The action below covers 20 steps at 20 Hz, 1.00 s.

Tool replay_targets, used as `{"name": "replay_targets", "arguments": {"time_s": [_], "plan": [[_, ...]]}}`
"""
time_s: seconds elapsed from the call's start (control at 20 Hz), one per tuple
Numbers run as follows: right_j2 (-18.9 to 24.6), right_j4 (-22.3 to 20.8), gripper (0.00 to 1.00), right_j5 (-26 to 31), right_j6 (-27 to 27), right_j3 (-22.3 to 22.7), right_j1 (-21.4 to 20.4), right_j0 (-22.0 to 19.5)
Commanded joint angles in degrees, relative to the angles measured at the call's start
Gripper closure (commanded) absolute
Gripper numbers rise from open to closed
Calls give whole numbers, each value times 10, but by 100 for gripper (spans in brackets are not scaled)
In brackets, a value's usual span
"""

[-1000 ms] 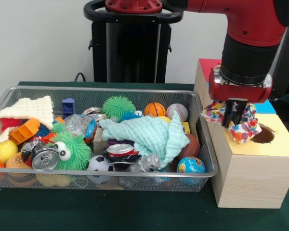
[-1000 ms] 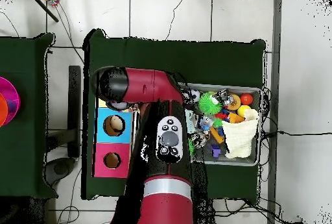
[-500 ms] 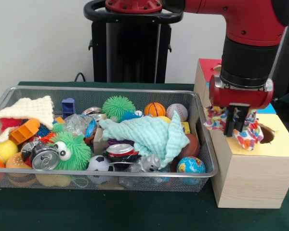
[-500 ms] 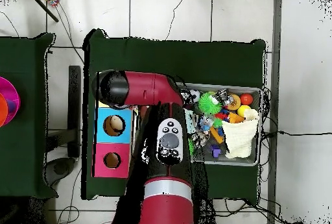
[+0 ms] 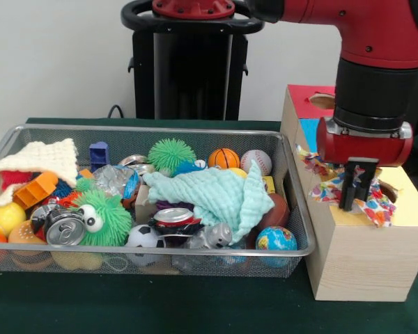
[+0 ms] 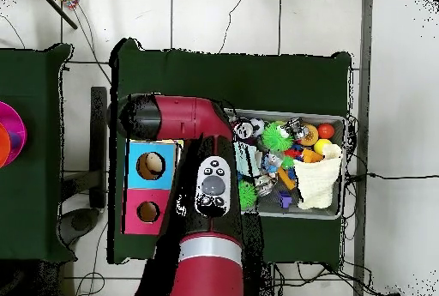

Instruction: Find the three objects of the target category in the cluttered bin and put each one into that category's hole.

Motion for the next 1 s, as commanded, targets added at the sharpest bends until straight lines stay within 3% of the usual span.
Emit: {"name": "replay_targets", "arguments": {"time_s": [0.05,0.3,0.65,1.0], "plan": [[15,30,100,21,147,17,52,18],[7,53,100,54,168,23,50,32],[-21,75,100,33,185,53,47,63],[-73,62,100,22,192,47,69,103]]}}
